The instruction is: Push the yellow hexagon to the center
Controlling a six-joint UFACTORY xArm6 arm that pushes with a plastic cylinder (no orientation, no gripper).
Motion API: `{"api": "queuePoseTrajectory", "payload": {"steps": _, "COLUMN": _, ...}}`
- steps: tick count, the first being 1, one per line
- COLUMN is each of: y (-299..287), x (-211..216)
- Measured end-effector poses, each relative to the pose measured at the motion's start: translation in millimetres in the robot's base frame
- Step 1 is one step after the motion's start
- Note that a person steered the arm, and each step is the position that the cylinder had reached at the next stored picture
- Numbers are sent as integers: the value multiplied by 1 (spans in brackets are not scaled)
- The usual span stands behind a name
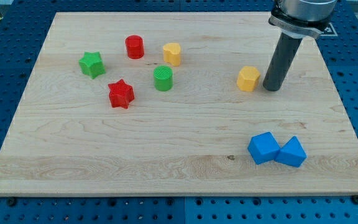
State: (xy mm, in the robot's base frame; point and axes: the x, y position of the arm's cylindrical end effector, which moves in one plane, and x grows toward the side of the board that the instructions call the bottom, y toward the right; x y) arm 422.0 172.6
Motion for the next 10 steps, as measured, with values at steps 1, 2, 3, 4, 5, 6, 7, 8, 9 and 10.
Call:
{"api": "queuePoseTrajectory", "payload": {"steps": 1, "y": 2, "x": -4}}
{"api": "queuePoseTrajectory", "payload": {"steps": 2, "y": 0, "x": -17}}
{"api": "queuePoseTrajectory", "payload": {"steps": 3, "y": -6, "x": -17}}
{"api": "queuePoseTrajectory", "payload": {"steps": 4, "y": -6, "x": 0}}
{"api": "queuePoseTrajectory", "payload": {"steps": 5, "y": -6, "x": 2}}
{"api": "queuePoseTrajectory", "payload": {"steps": 6, "y": -6, "x": -8}}
{"api": "queuePoseTrajectory", "payload": {"steps": 7, "y": -6, "x": -10}}
{"api": "queuePoseTrajectory", "payload": {"steps": 8, "y": -8, "x": -10}}
{"api": "queuePoseTrajectory", "payload": {"steps": 9, "y": -25, "x": -10}}
{"api": "queuePoseTrajectory", "payload": {"steps": 10, "y": -48, "x": -10}}
